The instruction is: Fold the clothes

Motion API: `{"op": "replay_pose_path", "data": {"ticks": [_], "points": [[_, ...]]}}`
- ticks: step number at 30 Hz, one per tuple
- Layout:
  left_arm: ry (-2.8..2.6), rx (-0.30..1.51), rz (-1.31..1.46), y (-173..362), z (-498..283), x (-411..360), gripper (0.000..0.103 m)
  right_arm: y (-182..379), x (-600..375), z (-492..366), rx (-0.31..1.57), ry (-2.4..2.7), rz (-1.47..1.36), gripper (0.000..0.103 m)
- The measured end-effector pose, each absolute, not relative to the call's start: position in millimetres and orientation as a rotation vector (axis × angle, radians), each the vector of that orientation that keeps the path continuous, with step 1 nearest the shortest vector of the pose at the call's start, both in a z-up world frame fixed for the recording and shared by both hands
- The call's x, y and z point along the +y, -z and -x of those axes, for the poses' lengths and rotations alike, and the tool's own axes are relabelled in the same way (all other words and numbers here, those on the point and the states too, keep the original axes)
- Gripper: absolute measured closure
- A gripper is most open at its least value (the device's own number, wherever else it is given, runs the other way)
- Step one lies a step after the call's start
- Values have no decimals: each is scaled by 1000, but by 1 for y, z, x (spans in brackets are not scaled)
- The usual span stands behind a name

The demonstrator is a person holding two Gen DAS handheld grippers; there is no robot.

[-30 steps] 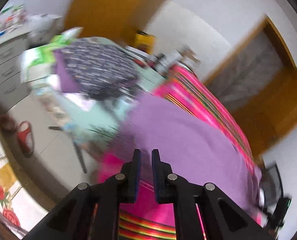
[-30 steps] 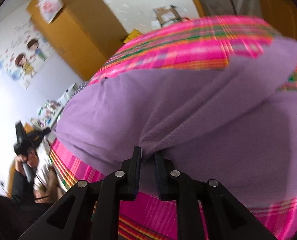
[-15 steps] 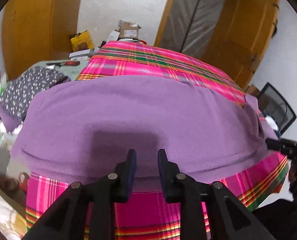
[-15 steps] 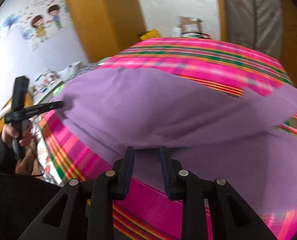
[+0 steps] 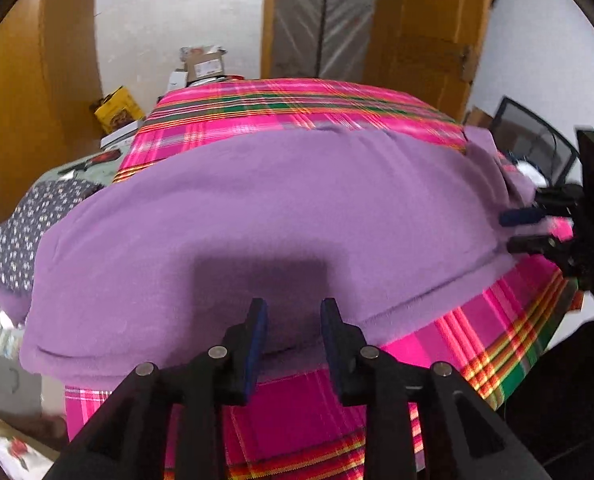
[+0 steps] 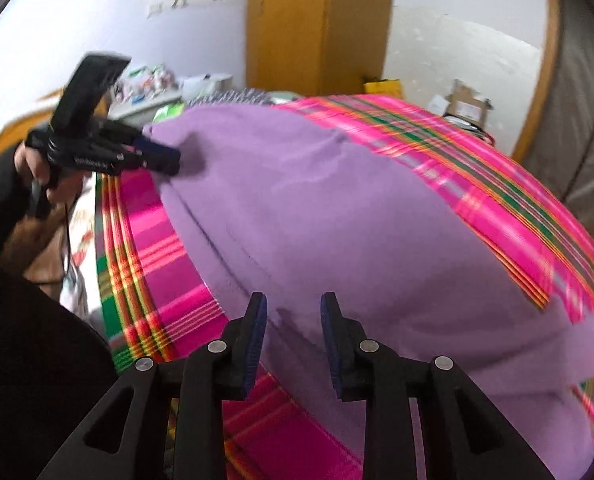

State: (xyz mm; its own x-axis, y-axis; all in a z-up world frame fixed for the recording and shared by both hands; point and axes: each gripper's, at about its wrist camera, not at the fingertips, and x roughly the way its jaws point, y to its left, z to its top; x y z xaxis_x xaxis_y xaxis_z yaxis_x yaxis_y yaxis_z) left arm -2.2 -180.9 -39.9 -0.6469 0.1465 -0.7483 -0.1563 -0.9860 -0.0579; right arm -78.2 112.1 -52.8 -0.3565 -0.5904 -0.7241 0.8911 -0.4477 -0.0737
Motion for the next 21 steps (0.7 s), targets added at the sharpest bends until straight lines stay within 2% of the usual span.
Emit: {"op": "replay_pose_path", "data": {"ticks": [5, 16, 18, 19, 21], "points": [[-2654, 146, 1209, 42, 0, -168, 74, 61, 102, 80, 619, 1887, -783, 74], [-2606, 243, 1181, 46, 3, -158, 72, 66, 95, 80, 659, 1862, -783, 75], [-2602, 245, 1177, 46, 4, -157, 72, 65, 94, 80, 658, 1870, -780, 80], [-2601, 240, 1176, 46, 4, -157, 72, 65, 94, 80, 658, 1873, -778, 89], [-2598, 231, 1175, 46, 6, -157, 72, 64, 94, 80, 657, 1880, -776, 97]]}}
